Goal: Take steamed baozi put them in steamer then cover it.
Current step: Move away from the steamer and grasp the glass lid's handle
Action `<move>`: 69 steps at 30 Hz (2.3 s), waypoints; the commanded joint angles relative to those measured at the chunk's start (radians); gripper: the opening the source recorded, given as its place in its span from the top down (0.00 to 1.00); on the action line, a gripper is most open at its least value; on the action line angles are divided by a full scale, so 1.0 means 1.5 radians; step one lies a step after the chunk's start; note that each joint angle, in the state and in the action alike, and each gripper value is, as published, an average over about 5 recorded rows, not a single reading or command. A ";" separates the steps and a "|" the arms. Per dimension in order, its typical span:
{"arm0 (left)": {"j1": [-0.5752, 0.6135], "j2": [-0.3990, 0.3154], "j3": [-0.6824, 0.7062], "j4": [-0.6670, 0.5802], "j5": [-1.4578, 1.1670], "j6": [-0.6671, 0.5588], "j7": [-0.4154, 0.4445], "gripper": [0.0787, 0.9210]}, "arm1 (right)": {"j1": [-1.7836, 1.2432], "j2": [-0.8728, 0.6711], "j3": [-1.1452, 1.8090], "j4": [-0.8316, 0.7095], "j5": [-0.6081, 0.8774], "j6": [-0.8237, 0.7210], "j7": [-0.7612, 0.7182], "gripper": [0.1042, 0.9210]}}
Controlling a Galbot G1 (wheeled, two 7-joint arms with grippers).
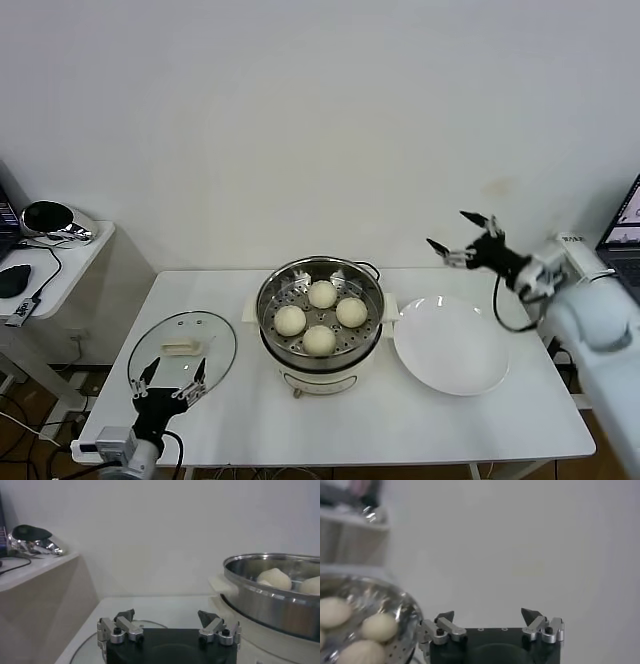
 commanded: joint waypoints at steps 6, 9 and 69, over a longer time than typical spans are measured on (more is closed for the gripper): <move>-0.020 0.012 0.003 0.057 0.173 -0.041 0.001 0.12 | -0.383 0.312 0.220 0.044 0.014 0.171 0.151 0.12; -0.032 0.019 0.000 0.062 0.266 -0.052 0.001 0.12 | -0.406 0.320 0.223 0.044 0.019 0.177 0.151 0.12; -0.279 0.141 0.073 0.484 0.928 -0.205 -0.130 0.12 | -0.390 0.347 0.215 0.045 -0.035 0.157 0.171 0.12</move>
